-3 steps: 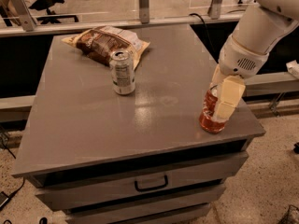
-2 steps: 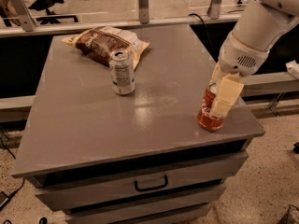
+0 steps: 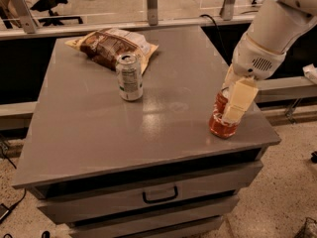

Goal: Move coke can near 7up can

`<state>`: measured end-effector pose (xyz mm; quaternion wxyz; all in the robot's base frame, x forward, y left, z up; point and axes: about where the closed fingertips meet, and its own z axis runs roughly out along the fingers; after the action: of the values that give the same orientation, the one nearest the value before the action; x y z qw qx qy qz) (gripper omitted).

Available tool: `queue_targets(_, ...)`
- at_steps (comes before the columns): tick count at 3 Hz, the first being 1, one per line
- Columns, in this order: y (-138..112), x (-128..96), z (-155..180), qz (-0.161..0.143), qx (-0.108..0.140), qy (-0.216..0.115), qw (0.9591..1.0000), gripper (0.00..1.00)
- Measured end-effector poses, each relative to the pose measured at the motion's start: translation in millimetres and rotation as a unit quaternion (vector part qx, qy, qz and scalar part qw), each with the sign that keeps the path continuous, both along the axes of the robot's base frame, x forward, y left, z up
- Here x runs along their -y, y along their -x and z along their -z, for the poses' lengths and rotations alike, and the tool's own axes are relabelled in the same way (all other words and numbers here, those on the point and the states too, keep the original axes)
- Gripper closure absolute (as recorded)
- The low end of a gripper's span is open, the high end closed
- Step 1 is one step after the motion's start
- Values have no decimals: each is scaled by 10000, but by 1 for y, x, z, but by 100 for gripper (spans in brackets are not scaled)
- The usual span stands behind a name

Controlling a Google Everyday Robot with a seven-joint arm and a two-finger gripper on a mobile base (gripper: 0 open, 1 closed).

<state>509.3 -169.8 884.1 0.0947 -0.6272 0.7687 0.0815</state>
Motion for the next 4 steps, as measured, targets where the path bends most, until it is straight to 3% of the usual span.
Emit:
queue_targets(1,0,0,-4,0,1,1,10000,42)
queue_targets(3,0,0,-8,-1,2,1,10000,87)
queue_targets(4,0,0,-8,-1,2,1,10000,100)
